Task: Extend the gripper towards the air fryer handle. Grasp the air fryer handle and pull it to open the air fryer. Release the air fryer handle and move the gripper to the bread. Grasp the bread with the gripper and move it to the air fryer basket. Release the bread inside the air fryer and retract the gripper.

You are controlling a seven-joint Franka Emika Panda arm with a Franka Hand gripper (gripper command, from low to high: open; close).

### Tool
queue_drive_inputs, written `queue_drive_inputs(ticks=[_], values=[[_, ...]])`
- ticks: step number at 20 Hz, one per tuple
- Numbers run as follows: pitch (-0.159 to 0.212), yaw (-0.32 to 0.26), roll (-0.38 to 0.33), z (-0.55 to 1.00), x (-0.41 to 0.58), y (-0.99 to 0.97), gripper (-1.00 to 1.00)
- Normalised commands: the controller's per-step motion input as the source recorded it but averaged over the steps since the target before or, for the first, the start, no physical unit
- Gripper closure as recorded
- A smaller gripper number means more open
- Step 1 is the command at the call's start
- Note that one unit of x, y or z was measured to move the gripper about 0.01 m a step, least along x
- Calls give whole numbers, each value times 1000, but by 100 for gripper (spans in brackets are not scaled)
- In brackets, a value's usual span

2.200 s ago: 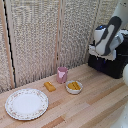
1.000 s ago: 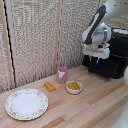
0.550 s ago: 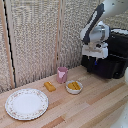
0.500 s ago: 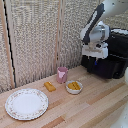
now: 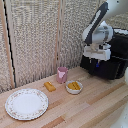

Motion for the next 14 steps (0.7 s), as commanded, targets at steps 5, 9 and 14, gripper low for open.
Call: queue_drive_inputs(ticks=[5,9,14], values=[[-49,-175,-56,-82,111,732,100],[-1,-206,-25,-170,5,717,100],[0,-214,-19,-133,0,699,100]])
